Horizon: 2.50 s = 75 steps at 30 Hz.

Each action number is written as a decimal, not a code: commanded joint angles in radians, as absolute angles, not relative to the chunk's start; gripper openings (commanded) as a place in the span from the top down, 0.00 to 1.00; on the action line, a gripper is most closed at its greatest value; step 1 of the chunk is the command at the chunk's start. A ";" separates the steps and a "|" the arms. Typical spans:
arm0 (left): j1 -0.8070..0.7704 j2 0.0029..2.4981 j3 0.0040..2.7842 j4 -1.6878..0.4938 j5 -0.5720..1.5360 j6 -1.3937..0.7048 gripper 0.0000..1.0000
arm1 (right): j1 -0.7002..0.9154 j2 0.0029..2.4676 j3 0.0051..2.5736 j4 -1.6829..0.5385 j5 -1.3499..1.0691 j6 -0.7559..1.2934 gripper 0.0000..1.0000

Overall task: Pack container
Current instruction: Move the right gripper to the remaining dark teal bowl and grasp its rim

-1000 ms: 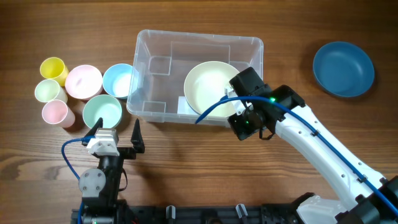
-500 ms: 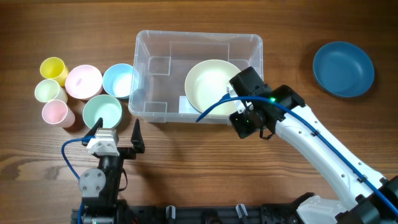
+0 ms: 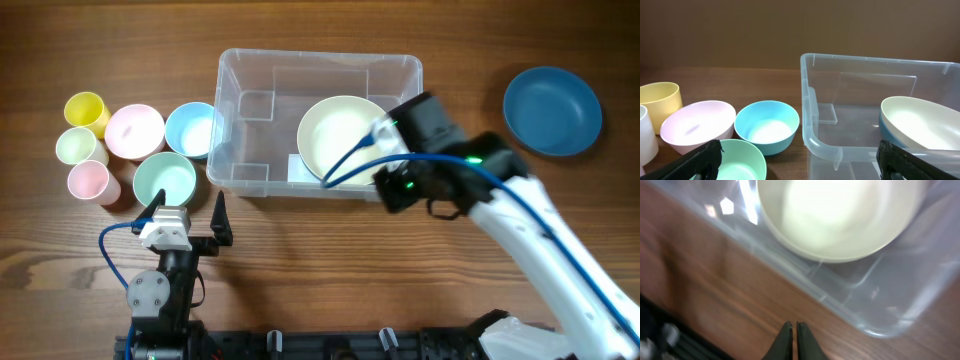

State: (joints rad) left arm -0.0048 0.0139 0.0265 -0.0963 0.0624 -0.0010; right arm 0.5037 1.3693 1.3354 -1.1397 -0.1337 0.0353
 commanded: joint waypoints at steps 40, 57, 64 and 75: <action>-0.007 0.007 0.018 -0.093 0.074 0.015 0.00 | -0.620 1.942 1.432 -0.822 -0.088 0.422 0.28; -0.007 0.007 0.018 -0.093 0.074 0.015 0.00 | -0.620 2.037 1.431 -0.729 -0.159 0.421 0.50; -0.007 0.007 0.018 -0.093 0.074 0.015 0.00 | -0.619 2.037 1.431 -0.722 -0.159 0.418 0.60; -0.007 0.007 0.018 -0.093 0.074 0.015 0.00 | -0.619 2.037 1.431 -0.729 -0.159 0.419 0.95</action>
